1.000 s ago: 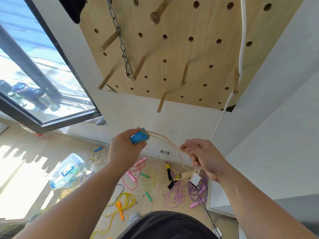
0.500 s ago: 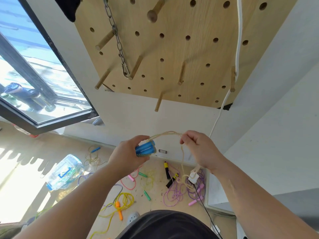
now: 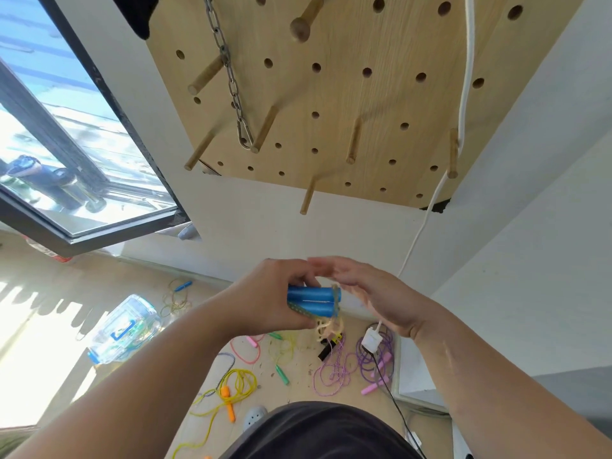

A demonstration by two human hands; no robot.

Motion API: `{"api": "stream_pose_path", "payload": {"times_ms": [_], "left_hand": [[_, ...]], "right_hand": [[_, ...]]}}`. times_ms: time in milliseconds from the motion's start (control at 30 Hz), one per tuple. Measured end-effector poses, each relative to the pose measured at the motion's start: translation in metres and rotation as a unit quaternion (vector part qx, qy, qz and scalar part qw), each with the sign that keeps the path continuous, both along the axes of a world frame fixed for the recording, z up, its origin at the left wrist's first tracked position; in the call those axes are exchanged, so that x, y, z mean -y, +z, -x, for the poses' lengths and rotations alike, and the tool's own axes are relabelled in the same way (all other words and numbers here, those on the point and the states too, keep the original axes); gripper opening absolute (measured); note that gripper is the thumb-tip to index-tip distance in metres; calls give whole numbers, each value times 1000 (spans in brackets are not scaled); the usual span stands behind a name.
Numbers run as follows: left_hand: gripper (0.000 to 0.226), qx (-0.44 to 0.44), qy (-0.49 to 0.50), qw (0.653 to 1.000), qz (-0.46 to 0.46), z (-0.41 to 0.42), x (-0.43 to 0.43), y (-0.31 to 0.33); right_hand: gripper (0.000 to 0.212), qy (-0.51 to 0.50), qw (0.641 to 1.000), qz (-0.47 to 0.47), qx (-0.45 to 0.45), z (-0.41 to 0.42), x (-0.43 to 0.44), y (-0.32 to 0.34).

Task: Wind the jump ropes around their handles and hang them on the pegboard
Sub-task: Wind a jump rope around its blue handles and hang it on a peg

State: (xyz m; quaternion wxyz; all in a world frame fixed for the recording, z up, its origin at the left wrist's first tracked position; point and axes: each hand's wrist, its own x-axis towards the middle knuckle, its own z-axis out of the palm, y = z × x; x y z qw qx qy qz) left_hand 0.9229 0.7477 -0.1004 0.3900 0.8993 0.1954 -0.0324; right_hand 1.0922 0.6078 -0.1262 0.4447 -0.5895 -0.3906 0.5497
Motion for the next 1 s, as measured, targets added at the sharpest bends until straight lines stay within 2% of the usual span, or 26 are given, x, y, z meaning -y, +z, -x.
{"api": "stream_pose_path", "payload": {"times_ms": [33, 100, 167, 233, 300, 400, 500, 567, 633, 700, 767, 800, 833, 867, 900, 933, 1000], "left_hand": [[38, 20, 7, 1000, 14, -1, 0, 2], [38, 64, 44, 997, 27, -5, 0, 4], [37, 92, 110, 990, 7, -7, -2, 2], [37, 81, 165, 981, -55, -8, -5, -1], [35, 59, 178, 974, -125, -7, -8, -3], [31, 51, 178, 964, -189, -5, -9, -3], [31, 93, 226, 954, -174, 0, -11, -3], [32, 123, 262, 947, -136, 0, -10, -2], [31, 118, 265, 948, -128, -1, -10, -6], [30, 67, 252, 953, -152, -1, -15, -14], [40, -71, 223, 949, -212, 3, -27, -23], [61, -169, 187, 937, -241, 6, -31, -29], [93, -255, 136, 923, -255, 9, -34, -34], [121, -295, 93, 919, -245, 8, -32, -38], [135, -283, 65, 932, -216, 4, -26, -40], [136, -226, 54, 959, -163, -3, -15, -39], [113, -57, 60, 996, -26, -23, 8, -38]], "right_hand": [[39, -13, 999, -13, -44, 5, 0, 2], [46, -43, 992, -32, -114, 9, -1, 1], [53, -40, 991, -35, -120, 9, -1, -1], [40, -58, 998, -1, -13, 6, -2, -5], [16, -119, 988, 13, 97, 3, -4, -10], [21, -179, 971, -1, 159, -10, 0, -19], [23, -155, 935, 32, 318, -29, 11, -39], [18, -131, 927, 87, 341, -40, 23, -60], [21, -101, 925, 139, 339, -44, 34, -76], [28, -81, 925, 163, 334, -45, 39, -83], [30, -94, 940, 147, 292, -43, 38, -75], [29, -103, 950, 131, 263, -41, 35, -67], [29, -105, 959, 114, 236, -39, 31, -56], [28, -95, 967, 96, 218, -35, 26, -45], [27, -75, 972, 77, 210, -30, 20, -33], [26, -51, 974, 58, 211, -25, 13, -22], [20, -4, 974, 26, 226, -15, 0, -7]]}}
